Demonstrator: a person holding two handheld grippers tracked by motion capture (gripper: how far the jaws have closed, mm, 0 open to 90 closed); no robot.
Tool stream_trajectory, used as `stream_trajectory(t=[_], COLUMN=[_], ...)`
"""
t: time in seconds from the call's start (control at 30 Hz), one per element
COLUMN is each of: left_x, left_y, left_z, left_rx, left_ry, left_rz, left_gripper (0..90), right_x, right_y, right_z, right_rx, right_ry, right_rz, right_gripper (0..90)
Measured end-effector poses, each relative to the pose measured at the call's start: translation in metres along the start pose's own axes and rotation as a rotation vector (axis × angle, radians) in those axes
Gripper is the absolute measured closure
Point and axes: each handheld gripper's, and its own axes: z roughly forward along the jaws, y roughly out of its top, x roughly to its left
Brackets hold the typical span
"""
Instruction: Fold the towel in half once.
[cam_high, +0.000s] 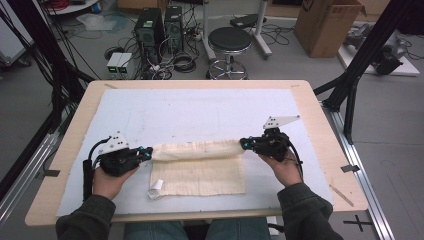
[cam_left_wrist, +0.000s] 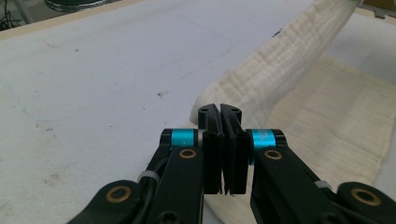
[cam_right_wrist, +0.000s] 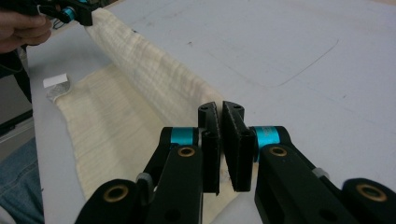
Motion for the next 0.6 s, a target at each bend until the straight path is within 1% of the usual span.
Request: stream_trajectory(t=[0.13,0.17,0.23,0.27,0.3,0.4,0.6], left_x=[-0.003,-0.004,-0.005,-0.007,-0.008,-0.012,-0.017], left_y=[-0.006,-0.008,-0.012,-0.014,-0.015,-0.02,-0.03], left_z=[-0.002,-0.002,-0.003,-0.003,-0.003,-0.004,-0.003], left_rx=[0.01,0.015,0.023,0.025,0.028,0.045,0.071], left_ry=[-0.01,-0.012,-0.014,-0.02,-0.021,-0.028,-0.045], left_rz=[0.001,0.002,0.004,0.001,0.007,0.017,0.024], left_gripper=[87.1,87.1,87.1,87.1,87.1,87.1,87.0], right_x=[0.004,0.005,0.006,0.007,0.008,0.011,0.015], right_y=[-0.006,-0.008,-0.012,-0.014,-0.016,-0.021,-0.03], right_z=[-0.001,-0.002,-0.001,-0.001,0.0,0.001,0.002], right_rx=[-0.001,0.004,0.006,0.01,0.011,0.028,0.045], right_ry=[0.004,0.005,0.007,0.011,0.009,0.012,0.022], right_rz=[-0.01,-0.004,-0.009,0.001,-0.011,-0.008,-0.008], right_gripper=[85.5,85.5,85.5,85.5,85.5,85.4,85.4])
